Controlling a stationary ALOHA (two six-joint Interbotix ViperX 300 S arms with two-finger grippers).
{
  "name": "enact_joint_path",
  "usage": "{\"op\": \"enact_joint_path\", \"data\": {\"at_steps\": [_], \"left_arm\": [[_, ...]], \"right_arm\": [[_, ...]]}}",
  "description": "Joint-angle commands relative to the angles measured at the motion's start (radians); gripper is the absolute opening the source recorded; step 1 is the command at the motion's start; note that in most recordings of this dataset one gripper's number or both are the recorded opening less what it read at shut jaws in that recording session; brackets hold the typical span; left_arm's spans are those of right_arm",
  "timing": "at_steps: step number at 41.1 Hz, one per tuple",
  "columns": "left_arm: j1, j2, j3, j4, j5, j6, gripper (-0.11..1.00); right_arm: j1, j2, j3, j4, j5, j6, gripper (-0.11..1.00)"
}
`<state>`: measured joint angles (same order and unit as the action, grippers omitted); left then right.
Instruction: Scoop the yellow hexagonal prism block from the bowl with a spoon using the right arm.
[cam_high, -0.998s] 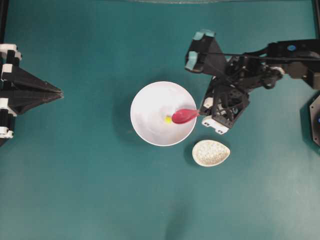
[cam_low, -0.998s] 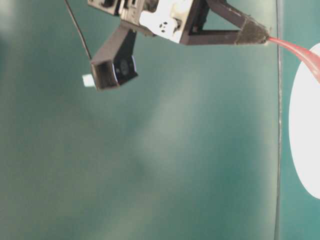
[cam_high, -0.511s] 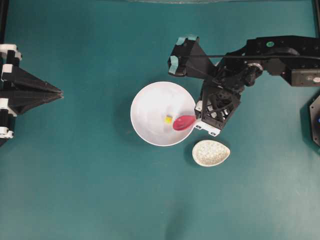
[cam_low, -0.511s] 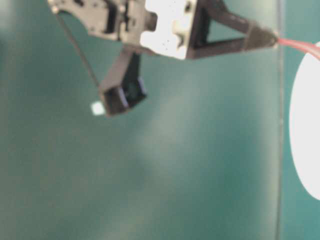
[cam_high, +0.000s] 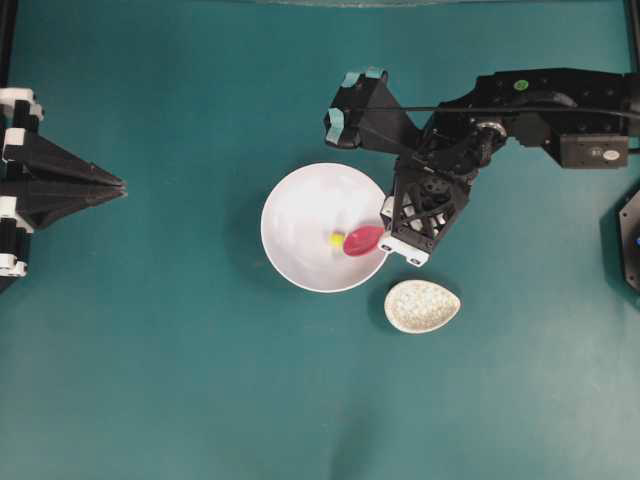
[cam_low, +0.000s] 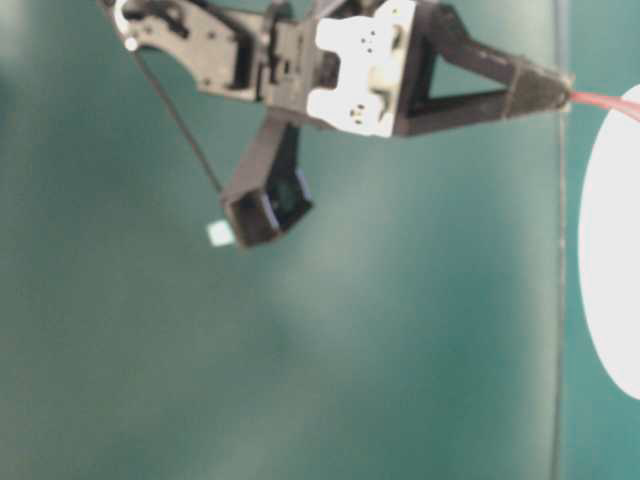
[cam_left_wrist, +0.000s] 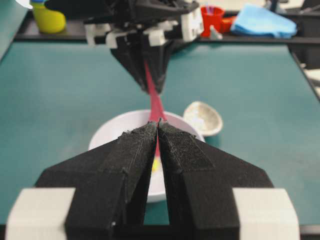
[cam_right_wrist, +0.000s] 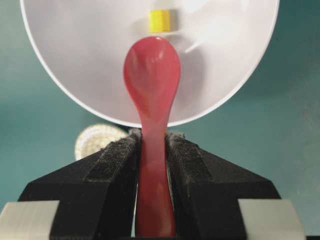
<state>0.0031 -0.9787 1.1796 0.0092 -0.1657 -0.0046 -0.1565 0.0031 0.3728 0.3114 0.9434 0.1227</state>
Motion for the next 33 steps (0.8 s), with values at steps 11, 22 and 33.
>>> {"op": "enact_joint_path", "data": {"at_steps": [11,22,33], "left_arm": [[0.0,0.003,-0.029,0.002,-0.011,-0.002,0.11],[0.0,0.002,-0.029,0.002,-0.011,-0.002,0.11],[0.0,0.002,-0.031,0.002,-0.011,0.0,0.11]], "right_arm": [[-0.006,0.021,-0.044,-0.008,-0.003,-0.012,0.24],[-0.008,0.048,-0.066,-0.038,-0.043,-0.014,0.24],[-0.008,0.063,-0.069,-0.051,-0.11,-0.015,0.24]]}}
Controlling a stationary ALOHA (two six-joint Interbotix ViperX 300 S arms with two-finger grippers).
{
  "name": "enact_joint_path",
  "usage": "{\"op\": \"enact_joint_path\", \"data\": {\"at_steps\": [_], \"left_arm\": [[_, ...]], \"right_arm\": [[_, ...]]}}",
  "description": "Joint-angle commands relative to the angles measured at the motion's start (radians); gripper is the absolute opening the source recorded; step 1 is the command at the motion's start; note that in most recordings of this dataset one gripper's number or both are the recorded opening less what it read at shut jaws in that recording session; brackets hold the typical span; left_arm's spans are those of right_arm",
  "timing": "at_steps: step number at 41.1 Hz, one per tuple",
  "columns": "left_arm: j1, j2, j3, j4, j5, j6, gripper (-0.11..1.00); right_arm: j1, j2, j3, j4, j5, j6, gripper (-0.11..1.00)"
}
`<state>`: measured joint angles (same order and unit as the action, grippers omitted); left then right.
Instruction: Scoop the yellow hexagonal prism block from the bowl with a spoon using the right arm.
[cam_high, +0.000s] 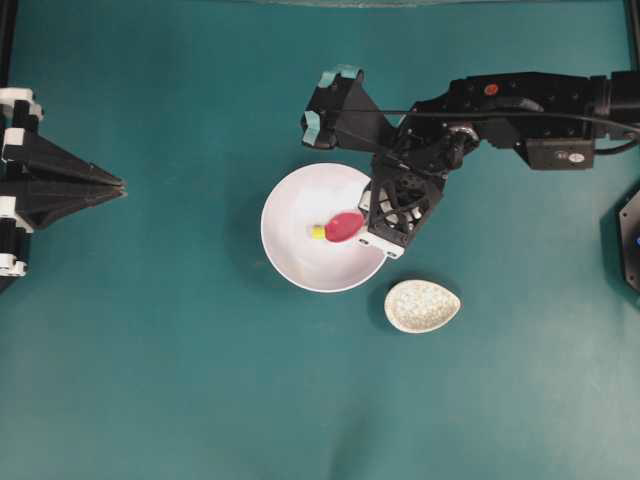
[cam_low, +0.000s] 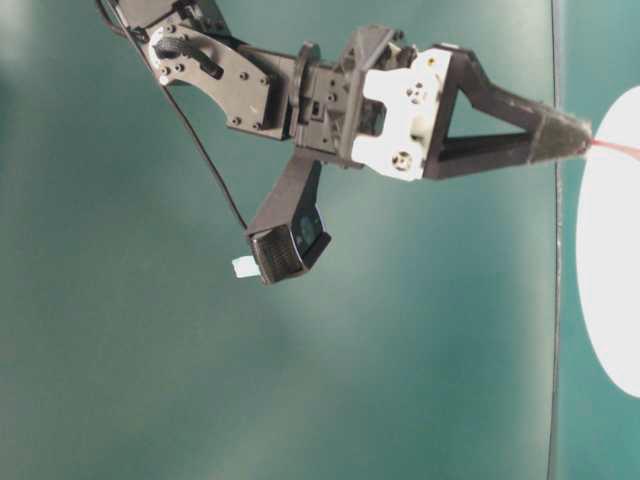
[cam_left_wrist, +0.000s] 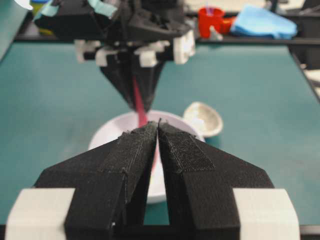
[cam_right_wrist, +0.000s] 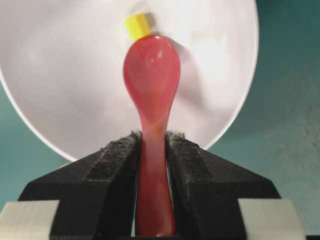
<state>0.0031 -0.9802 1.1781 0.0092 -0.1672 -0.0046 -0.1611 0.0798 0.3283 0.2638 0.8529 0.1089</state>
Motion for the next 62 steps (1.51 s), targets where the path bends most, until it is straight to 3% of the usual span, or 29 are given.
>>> {"op": "enact_joint_path", "data": {"at_steps": [1,30,62], "left_arm": [[0.0,0.003,-0.029,0.002,-0.009,0.0,0.11],[0.0,0.003,-0.028,0.002,-0.008,0.0,0.11],[0.0,0.003,-0.029,0.002,-0.008,0.0,0.11]], "right_arm": [[-0.003,-0.012,-0.025,-0.002,-0.023,-0.002,0.24],[-0.002,-0.002,-0.023,-0.002,-0.166,-0.005,0.24],[0.041,-0.002,-0.015,0.015,-0.224,-0.005,0.24]]}}
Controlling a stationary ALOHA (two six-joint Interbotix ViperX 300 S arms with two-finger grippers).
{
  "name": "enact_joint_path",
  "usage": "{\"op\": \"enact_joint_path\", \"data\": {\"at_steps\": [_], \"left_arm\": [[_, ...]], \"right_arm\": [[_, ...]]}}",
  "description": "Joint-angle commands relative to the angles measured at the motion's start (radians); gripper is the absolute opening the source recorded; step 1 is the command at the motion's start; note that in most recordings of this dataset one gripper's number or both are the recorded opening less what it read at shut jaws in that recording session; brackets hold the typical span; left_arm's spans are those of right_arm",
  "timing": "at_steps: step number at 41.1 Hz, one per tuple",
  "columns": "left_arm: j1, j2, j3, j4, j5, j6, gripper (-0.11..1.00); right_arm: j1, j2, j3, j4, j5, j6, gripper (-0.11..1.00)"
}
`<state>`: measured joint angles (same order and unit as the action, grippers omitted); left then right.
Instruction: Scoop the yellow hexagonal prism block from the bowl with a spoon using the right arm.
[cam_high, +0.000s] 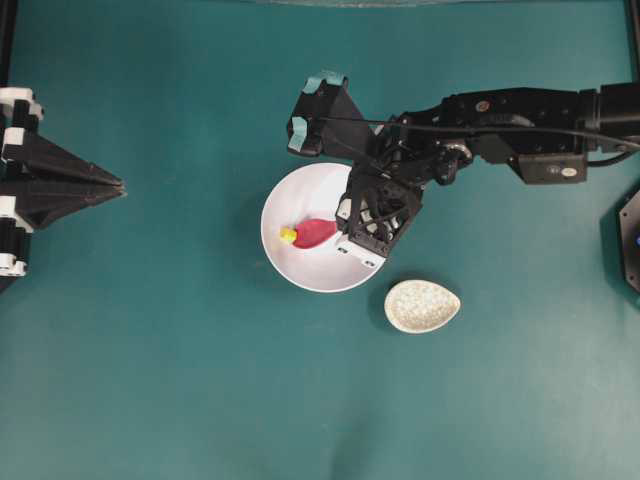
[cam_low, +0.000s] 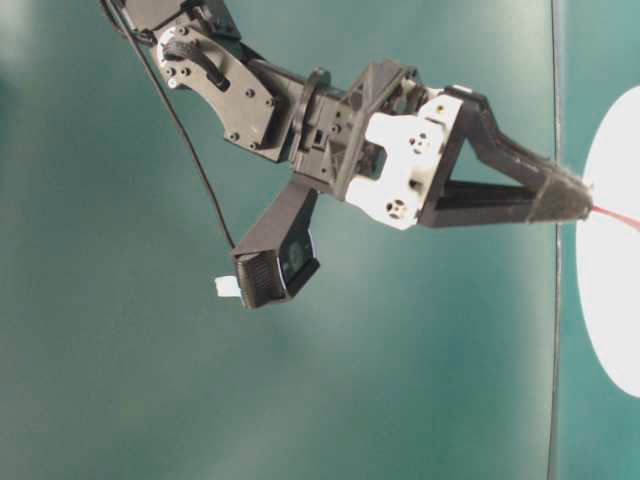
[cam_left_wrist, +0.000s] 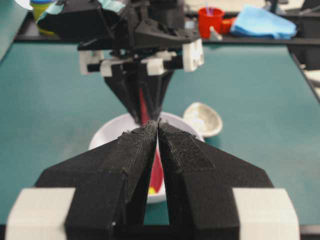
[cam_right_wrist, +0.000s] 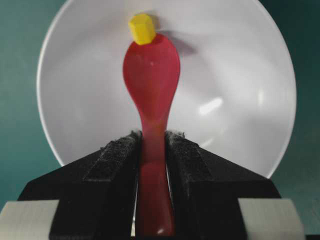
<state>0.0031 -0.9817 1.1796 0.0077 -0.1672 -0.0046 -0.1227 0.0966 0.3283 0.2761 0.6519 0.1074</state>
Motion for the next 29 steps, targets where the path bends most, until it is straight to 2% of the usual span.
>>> {"op": "enact_joint_path", "data": {"at_steps": [1,14,29], "left_arm": [[0.0,0.005,-0.031,0.003,-0.008,0.0,0.11],[0.0,0.005,-0.031,0.003,-0.008,0.0,0.11],[0.0,0.005,-0.029,0.003,-0.008,0.0,0.11]], "right_arm": [[0.005,-0.017,-0.015,0.003,-0.029,-0.003,0.24],[0.006,-0.025,0.0,-0.003,-0.083,-0.006,0.24],[0.008,-0.081,0.101,-0.003,-0.218,-0.003,0.24]]}}
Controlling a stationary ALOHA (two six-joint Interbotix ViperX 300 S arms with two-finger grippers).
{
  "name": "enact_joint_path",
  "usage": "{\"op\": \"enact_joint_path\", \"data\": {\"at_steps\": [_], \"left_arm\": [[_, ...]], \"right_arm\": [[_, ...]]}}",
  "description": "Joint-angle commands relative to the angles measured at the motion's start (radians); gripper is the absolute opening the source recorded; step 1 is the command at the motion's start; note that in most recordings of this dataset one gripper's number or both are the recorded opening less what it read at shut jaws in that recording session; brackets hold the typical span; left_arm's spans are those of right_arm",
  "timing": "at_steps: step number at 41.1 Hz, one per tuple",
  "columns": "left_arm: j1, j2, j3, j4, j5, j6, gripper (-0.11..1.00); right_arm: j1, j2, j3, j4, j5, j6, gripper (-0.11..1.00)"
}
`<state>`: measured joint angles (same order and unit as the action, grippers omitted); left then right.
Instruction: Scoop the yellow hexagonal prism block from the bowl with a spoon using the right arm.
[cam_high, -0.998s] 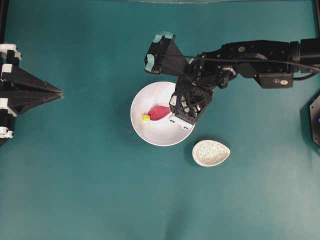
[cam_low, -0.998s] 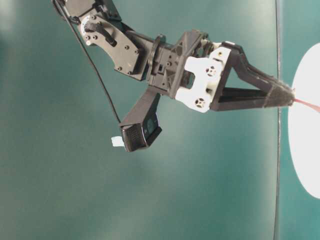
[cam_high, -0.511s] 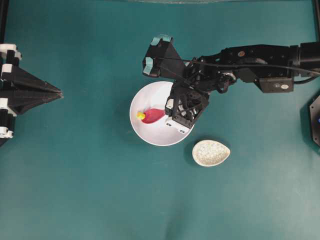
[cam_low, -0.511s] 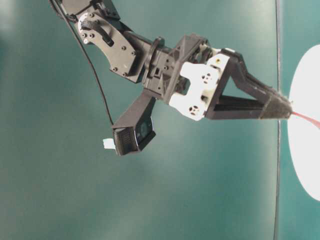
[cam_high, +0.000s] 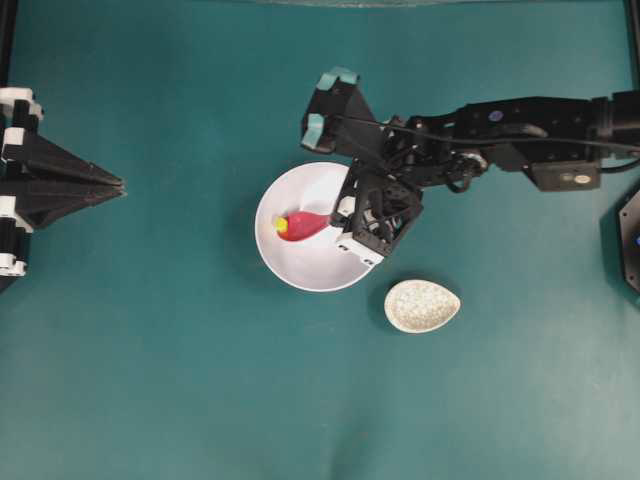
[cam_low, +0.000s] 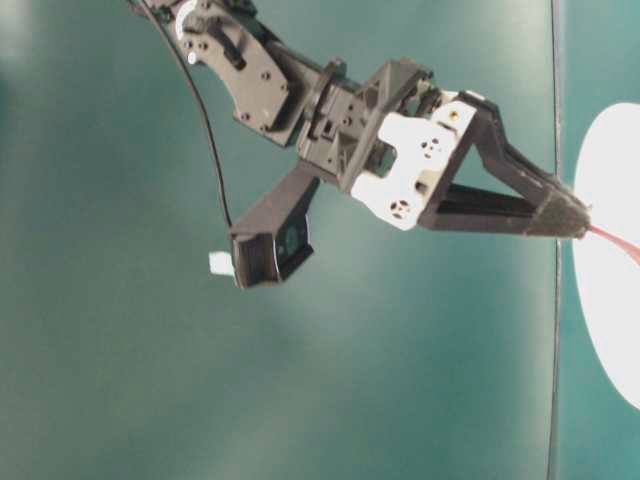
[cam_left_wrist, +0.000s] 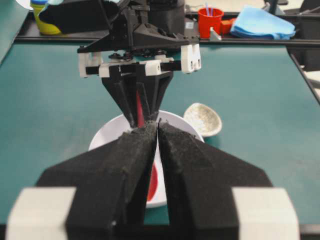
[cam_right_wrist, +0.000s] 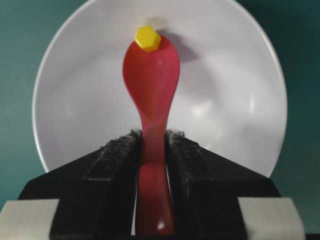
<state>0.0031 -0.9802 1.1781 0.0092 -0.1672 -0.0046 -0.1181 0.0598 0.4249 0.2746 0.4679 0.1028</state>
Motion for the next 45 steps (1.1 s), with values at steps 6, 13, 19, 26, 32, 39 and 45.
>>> {"op": "enact_joint_path", "data": {"at_steps": [6,13,19,26,32,39,45], "left_arm": [[0.0,0.003,-0.028,0.002,-0.008,0.0,0.11],[0.0,0.003,-0.028,0.002,-0.006,0.0,0.11],[0.0,0.003,-0.029,0.002,-0.006,0.0,0.11],[0.0,0.005,-0.028,0.002,-0.006,0.0,0.11],[0.0,0.003,-0.028,0.002,-0.008,0.0,0.11],[0.0,0.002,-0.029,0.002,-0.008,0.0,0.11],[0.0,0.002,-0.029,0.002,-0.008,0.0,0.11]], "right_arm": [[0.009,-0.061,0.046,-0.002,-0.081,0.006,0.24],[0.02,-0.077,0.095,-0.002,-0.147,0.006,0.24],[0.031,-0.087,0.144,0.0,-0.232,0.006,0.24],[0.04,-0.103,0.192,0.0,-0.311,0.006,0.24],[0.044,-0.121,0.227,0.0,-0.37,0.005,0.24],[0.055,-0.144,0.275,-0.002,-0.448,0.005,0.24],[0.061,-0.163,0.308,-0.002,-0.509,0.005,0.24]]}}
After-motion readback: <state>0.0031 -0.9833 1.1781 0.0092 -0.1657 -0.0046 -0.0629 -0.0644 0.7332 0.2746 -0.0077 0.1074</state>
